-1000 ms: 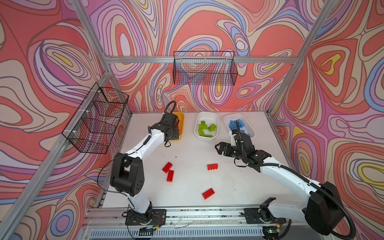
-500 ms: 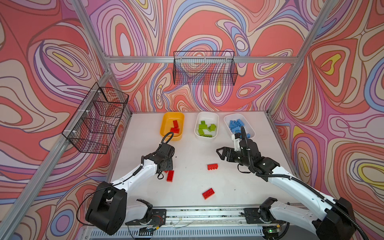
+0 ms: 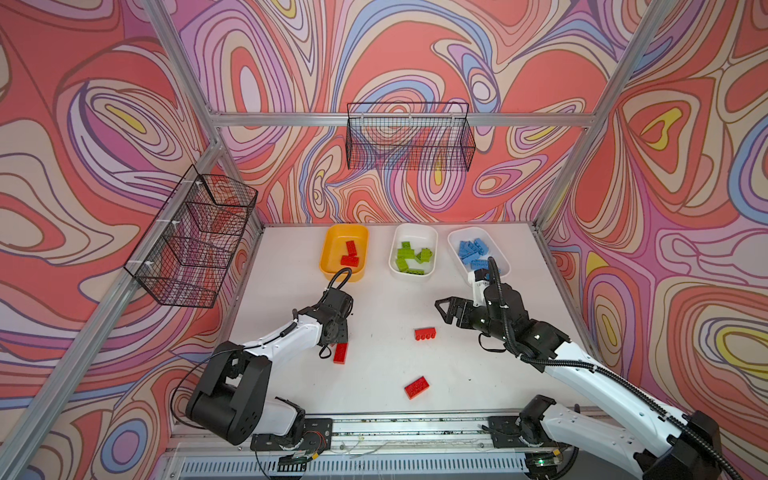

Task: Sort the legos into containers by color
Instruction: 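Move the left gripper down onto a red brick nearer the robot, then close the left gripper on the red brick and lift it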

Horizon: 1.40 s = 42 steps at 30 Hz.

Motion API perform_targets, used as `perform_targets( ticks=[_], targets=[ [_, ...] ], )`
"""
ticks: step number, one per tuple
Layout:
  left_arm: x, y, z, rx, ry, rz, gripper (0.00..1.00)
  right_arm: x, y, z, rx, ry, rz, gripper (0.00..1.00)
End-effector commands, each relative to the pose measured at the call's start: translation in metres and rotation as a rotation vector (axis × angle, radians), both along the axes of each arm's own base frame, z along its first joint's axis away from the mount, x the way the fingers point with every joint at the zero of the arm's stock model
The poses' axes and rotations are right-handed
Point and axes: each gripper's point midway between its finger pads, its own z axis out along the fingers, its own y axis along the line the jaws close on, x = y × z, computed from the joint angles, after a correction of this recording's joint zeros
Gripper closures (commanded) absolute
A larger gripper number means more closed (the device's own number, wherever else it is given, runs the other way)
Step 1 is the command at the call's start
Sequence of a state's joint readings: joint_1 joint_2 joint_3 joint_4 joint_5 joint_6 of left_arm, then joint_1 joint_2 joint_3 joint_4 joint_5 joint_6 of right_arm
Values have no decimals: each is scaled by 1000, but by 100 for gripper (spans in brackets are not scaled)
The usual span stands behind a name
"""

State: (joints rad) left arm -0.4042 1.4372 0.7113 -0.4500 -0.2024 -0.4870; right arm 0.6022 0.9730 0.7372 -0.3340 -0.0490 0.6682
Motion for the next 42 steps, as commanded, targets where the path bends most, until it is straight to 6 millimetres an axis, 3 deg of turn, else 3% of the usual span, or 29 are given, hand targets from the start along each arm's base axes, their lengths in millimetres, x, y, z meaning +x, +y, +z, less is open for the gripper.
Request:
perform_targets(
  ticks=[1, 9, 20, 24, 30, 35, 42],
  targets=[
    [12, -1, 1, 19, 1, -7, 40, -5, -7, -8, -19, 18, -27, 2],
    [8, -8, -6, -8, 61, 3, 58, -5, -9, -13, -34, 18, -33, 2],
    [-15, -12, -7, -99, 83, 71, 59, -1, -6, -20, -58, 22, -21, 2],
    [-15, -11, -6, -96, 82, 77, 66, 0, -4, -22, -57, 24, -14, 2],
    [-10, -12, -12, -74, 113, 69, 80, 0, -6, -20, -61, 18, -17, 2],
    [2, -13, -9, -40, 113, 57, 85, 0, -9, -17, -71, 12, -30, 2],
    [24, -17, 11, -13, 83, 35, 87, 4, -11, -11, -80, -4, -44, 2]
  ],
)
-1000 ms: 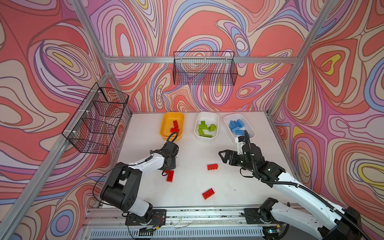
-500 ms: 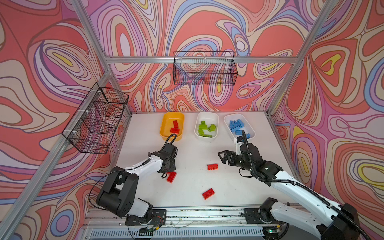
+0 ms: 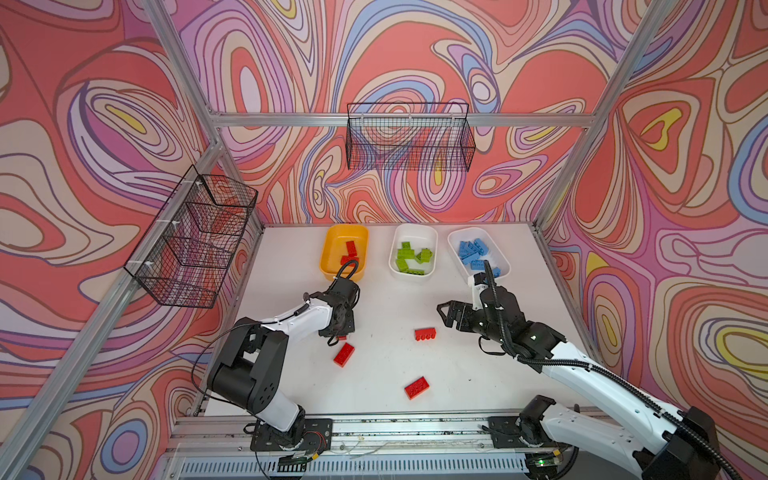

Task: Sort the legos into containers by color
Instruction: 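Close the left gripper on the red brick and lift it, then carry the red brick into the yellow tub and release it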

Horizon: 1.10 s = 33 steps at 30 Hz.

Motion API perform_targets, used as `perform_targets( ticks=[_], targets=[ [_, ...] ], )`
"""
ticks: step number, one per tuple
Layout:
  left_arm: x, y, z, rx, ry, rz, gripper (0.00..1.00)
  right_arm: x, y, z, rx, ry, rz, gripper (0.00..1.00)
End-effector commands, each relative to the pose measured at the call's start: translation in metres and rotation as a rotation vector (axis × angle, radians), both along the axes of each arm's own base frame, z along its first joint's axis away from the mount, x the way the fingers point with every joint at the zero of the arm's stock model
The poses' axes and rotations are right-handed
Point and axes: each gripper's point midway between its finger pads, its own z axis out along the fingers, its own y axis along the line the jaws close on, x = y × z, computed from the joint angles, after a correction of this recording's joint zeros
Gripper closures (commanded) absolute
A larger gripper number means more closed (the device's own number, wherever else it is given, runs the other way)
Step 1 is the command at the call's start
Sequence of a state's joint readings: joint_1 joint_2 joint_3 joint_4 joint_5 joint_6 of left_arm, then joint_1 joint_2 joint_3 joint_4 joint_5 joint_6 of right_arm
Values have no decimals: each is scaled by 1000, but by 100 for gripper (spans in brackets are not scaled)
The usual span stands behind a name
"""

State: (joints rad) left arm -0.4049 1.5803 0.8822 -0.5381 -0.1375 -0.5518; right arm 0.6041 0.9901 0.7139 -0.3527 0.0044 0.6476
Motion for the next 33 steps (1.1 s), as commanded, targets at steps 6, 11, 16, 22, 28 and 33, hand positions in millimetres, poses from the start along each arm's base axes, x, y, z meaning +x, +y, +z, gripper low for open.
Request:
perform_targets(
  ticks=[6, 11, 16, 22, 28, 33],
  targets=[
    [30, 3, 41, 74, -60, -18, 87, 8, -1, 16, -22, -47, -15, 2],
    [76, -7, 73, 78, -132, -29, 86, 15, 2, 14, -45, -48, -9, 2],
    [136, -12, 92, 35, -180, -17, 86, 20, 5, 8, -66, -40, -6, 2],
    [207, 0, 91, -12, -195, 33, 85, 28, 9, 0, -86, -25, -10, 2],
    [259, 12, 75, -2, -192, 50, 84, 38, 17, -10, -99, 0, -4, 2],
    [287, 17, 62, -6, -196, 53, 71, 47, 26, -10, -107, 6, 15, 2]
  ],
)
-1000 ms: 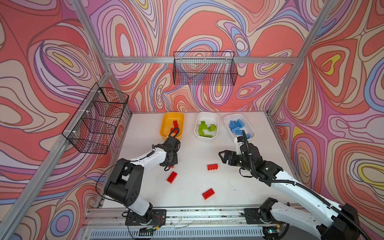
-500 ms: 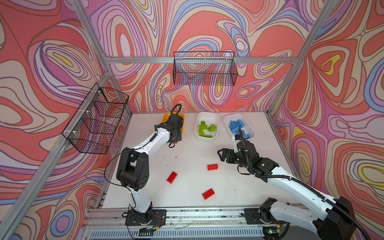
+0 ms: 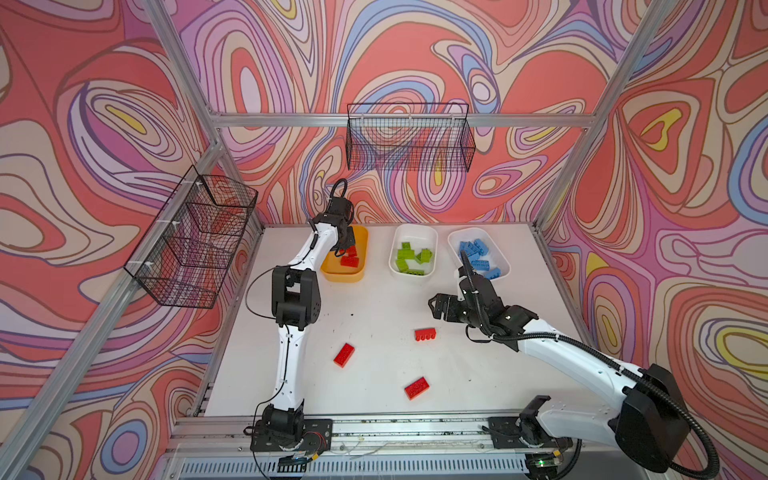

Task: Sort the legos into containers by color
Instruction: 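Carry the red brick into the yellow tub and release it, then move the left gripper down onto the last nearby red brick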

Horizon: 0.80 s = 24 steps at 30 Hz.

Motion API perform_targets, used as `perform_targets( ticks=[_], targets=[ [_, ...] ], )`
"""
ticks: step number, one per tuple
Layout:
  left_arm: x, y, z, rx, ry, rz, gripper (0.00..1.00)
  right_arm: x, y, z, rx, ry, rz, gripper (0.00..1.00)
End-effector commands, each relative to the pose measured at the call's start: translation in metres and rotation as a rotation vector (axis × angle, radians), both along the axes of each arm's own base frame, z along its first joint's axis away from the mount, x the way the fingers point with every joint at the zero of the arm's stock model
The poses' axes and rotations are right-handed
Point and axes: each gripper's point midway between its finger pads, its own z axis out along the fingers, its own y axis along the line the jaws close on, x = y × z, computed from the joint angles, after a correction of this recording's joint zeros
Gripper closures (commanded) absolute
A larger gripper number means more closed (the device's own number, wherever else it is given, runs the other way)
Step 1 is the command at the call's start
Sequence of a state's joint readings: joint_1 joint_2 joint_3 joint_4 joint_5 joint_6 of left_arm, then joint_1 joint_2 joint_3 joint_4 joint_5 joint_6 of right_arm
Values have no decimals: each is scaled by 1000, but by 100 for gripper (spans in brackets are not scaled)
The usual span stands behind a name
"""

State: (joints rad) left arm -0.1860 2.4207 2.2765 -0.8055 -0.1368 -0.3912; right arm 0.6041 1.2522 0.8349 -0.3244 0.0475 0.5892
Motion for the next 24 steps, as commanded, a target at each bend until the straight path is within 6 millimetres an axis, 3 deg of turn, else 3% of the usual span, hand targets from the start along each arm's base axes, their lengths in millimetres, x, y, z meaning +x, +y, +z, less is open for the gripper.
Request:
perform_targets(
  ticks=[1, 3, 6, 12, 15, 24],
  targets=[
    [-3, 4, -10, 6, 60, -16, 64, 11, 11, 16, 15, -44, 17, 2],
    [0, 2, -9, -12, 54, -21, 50, 14, 13, 18, 16, -47, 19, 2],
    [-3, -1, 2, -39, 39, -21, 41, 15, 16, 21, 23, -50, 27, 2],
    [-37, -12, 34, -85, 2, -42, 40, 12, 15, 27, 40, -56, 34, 2],
    [-74, -19, 42, -70, -7, -62, 40, 6, 14, 29, 58, -59, 39, 2],
    [-219, -34, 26, -4, 40, -146, 41, -13, 7, 30, 93, -56, 50, 2]
  ],
)
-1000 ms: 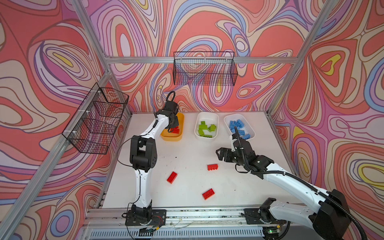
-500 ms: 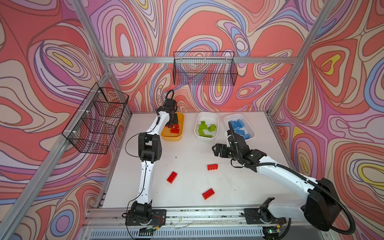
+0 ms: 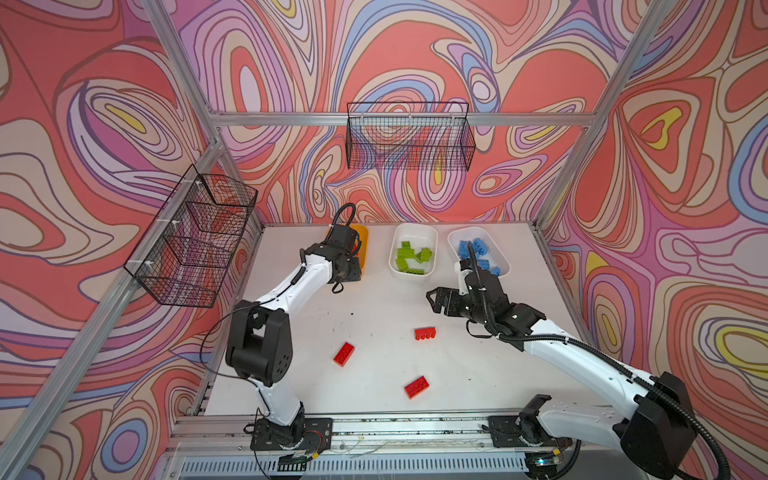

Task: Sort the legos into containers by color
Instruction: 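Move the left gripper down onto the last nearby red brick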

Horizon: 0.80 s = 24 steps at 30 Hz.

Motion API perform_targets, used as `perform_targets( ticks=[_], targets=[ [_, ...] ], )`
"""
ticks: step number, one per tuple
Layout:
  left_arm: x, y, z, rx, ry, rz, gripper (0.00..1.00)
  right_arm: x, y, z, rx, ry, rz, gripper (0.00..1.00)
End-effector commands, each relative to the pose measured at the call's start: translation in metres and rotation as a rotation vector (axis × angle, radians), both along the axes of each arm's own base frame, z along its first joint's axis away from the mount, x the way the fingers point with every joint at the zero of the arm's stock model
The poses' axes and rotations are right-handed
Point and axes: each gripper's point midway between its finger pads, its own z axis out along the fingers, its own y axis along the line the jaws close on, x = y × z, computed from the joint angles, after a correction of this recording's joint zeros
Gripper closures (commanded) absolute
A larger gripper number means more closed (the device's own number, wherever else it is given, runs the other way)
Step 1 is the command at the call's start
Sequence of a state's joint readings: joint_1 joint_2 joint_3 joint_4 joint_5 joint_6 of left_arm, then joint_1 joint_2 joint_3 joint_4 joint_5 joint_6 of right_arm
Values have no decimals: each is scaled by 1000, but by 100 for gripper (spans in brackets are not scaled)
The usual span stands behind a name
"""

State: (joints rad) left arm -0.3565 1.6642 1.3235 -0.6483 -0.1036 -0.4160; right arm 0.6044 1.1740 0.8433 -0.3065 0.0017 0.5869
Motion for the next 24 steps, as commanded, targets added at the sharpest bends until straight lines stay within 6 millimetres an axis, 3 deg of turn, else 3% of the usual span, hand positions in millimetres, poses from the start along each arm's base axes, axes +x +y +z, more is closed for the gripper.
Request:
perform_targets(
  ticks=[1, 7, 11, 16, 24],
  targets=[
    [-40, 7, -10, 30, -4, 12, 41, -11, 0, -3, 15, 13, 16, 2],
    [-113, 12, -32, 20, 18, -26, 42, -24, -8, -2, 35, 14, 10, 2],
    [-145, 7, -58, -15, 54, -35, 41, -30, -11, -1, 53, 13, 0, 2],
    [-165, -5, -83, -28, 93, -66, 42, -38, -12, 4, 80, 14, 2, 2],
    [-176, -8, -104, -17, 150, -60, 44, -46, -19, 10, 82, 6, -18, 2]
  ],
)
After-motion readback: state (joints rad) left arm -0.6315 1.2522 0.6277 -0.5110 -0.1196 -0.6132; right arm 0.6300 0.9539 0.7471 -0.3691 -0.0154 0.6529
